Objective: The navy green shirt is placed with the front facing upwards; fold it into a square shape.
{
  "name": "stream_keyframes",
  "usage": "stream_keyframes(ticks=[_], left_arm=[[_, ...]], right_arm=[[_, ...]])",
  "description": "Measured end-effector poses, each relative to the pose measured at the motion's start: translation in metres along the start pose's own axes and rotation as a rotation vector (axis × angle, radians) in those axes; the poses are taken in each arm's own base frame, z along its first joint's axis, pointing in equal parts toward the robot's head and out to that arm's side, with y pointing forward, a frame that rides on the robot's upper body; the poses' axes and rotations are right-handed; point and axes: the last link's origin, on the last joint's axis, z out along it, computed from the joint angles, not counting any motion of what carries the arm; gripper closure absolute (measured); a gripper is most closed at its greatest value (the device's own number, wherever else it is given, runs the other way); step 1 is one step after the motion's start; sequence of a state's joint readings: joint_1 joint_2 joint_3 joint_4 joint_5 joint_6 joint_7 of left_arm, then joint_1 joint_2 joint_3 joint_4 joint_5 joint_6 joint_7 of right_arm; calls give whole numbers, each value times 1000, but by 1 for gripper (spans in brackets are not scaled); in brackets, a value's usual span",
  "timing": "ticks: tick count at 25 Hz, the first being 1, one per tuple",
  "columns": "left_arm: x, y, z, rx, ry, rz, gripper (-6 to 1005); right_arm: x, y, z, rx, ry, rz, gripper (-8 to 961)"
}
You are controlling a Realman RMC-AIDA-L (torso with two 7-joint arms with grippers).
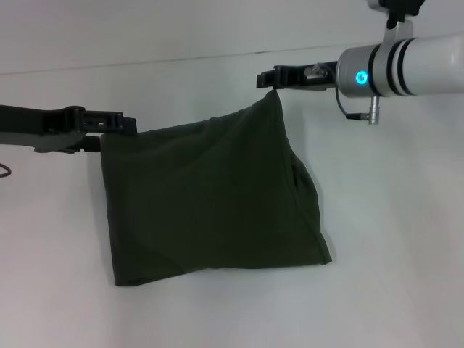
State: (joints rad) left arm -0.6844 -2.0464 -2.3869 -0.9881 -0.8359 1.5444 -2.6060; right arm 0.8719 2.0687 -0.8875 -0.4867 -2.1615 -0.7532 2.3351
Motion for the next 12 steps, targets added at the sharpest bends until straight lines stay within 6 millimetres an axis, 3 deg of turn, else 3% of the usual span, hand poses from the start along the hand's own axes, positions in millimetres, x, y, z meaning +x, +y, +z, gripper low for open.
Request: stream_keyframes(ticks=[4,9,12], left_arm=[[0,0,-1,-1,-1,3,39],[3,2,-4,-13,5,12,39],[5,2,-4,2,-5,25,39]], right_arm=[[-13,4,-11,-48,-7,7,610],[-40,25,-43,-184,53,15,358],[-47,42,-58,-257,107,3,335]])
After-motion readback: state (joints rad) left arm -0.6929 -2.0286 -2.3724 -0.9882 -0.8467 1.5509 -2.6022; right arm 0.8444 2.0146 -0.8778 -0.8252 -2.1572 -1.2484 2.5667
